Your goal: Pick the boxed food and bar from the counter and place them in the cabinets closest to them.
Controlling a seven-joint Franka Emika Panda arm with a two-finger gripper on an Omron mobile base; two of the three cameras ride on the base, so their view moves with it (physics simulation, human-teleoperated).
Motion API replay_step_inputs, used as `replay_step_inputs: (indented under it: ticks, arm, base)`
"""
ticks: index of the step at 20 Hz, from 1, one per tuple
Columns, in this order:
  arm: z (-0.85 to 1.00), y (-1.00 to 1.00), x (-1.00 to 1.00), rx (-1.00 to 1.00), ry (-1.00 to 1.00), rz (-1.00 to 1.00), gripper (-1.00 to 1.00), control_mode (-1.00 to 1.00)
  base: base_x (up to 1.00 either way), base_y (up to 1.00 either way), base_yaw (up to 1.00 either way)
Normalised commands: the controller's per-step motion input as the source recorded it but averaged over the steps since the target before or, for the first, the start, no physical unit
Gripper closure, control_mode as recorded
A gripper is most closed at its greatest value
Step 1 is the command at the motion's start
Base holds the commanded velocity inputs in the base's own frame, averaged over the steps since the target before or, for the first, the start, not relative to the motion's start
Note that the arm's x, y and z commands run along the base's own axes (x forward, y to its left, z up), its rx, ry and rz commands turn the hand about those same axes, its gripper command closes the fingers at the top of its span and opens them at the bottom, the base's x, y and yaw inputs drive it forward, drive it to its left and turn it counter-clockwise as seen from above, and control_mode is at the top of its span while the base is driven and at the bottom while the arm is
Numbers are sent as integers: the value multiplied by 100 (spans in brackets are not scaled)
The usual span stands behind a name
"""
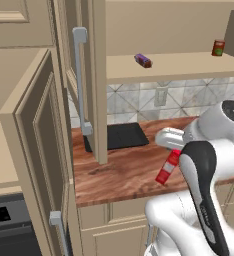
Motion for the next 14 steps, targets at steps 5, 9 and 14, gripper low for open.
replay_step_inputs:
  ticks: [5,9,14]
  arm:
    - [64,-23,-74,7,-6,0,100,-100]
    - [15,0,-11,0,5,-1,100,-100]
    - [0,0,-2,0,0,0,100,-100]
  base:
    - [0,0,0]
    - [0,0,0]
    - [0,0,0]
